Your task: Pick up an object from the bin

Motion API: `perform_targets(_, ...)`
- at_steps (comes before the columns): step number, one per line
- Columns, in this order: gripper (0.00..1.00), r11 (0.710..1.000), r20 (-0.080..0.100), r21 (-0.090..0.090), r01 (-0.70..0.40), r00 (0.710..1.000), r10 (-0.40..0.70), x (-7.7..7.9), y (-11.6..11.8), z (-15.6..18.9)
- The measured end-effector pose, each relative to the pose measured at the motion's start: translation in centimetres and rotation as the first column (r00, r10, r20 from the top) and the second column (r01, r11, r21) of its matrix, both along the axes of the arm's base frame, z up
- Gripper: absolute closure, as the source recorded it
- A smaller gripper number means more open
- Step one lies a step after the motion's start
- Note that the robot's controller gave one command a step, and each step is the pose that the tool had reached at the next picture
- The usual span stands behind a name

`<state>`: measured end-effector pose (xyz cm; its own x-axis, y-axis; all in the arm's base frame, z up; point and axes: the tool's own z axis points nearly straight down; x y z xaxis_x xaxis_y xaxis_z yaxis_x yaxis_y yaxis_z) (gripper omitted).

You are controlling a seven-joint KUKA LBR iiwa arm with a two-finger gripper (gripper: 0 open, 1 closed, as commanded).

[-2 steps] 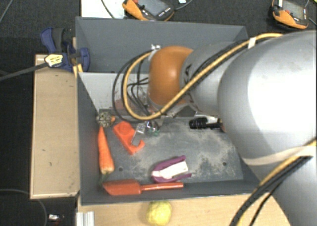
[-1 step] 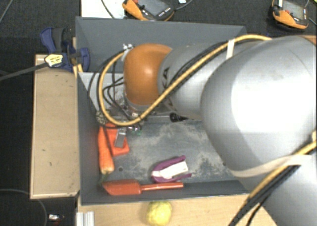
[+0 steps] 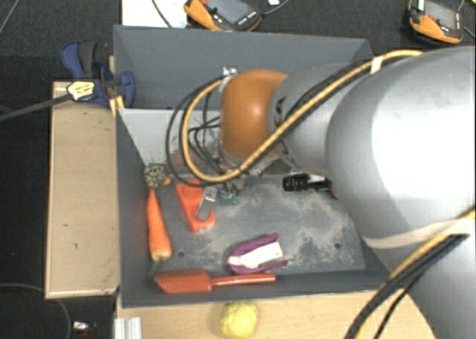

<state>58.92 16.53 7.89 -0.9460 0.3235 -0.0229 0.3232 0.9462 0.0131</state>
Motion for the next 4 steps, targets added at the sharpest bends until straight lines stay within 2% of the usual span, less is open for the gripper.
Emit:
perform_targets(1, 0.0, 0.996, 0.003, 0.01, -0.094, 0.996, 0.094, -0.5, 4.6, 1.3)
perform_targets(2, 0.0, 1.0, -0.005, 0.004, 0.018, 1.0, -0.018, 0.1, 0.4, -0.7)
perform_targets(3, 0.0, 0.99, 0.01, 0.012, -0.138, 0.99, 0.138, -2.1, 3.3, -0.7)
perform_targets(4, 1.0, 1.0, -0.004, 0.009, 0.015, 1.0, -0.014, -0.2, 1.0, -0.4)
